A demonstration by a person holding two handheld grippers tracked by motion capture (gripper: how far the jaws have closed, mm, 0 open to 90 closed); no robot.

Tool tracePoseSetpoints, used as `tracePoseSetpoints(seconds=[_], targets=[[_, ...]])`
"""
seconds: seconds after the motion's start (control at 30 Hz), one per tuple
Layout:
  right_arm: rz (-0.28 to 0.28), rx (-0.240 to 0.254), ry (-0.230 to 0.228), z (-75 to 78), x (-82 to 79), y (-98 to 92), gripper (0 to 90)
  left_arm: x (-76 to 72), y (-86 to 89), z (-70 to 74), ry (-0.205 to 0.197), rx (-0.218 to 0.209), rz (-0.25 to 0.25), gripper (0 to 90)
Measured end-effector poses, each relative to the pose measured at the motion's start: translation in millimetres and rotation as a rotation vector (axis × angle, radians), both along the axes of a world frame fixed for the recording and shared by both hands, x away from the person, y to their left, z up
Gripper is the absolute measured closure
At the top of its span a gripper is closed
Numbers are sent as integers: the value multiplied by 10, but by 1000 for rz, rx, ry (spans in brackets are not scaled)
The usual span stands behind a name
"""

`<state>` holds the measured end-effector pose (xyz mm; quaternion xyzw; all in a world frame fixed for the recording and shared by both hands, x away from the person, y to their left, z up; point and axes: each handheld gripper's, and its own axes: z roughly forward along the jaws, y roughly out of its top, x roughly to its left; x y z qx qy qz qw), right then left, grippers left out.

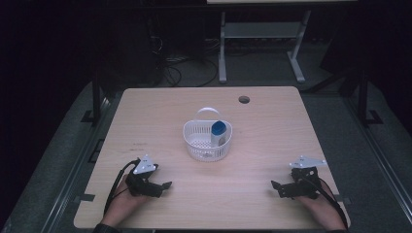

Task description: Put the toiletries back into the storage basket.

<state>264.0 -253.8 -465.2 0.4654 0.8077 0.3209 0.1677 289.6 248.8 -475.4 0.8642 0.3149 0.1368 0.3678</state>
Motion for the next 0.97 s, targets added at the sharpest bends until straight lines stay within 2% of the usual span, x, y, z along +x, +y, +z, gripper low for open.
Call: tracePoseSetpoints(seconds=[0.27, 0.37, 0.57, 0.63, 0.97], targets=[[-14, -11, 16, -55, -56, -84, 0, 0, 0, 0, 0, 0, 0, 128], [-27, -23, 34, -123, -60, -121, 0, -2, -1, 0, 0, 0, 1, 128], [-48, -5, 5, -149, -62, -157, 0, -2, 0, 0, 0, 1, 1, 128], [-43, 12, -29, -179, -76, -183, 0, -2, -1, 0, 0, 0, 2, 128], [-44, 12, -28, -178, -76, -185, 0, -4, -1, 0, 1, 0, 3, 128]])
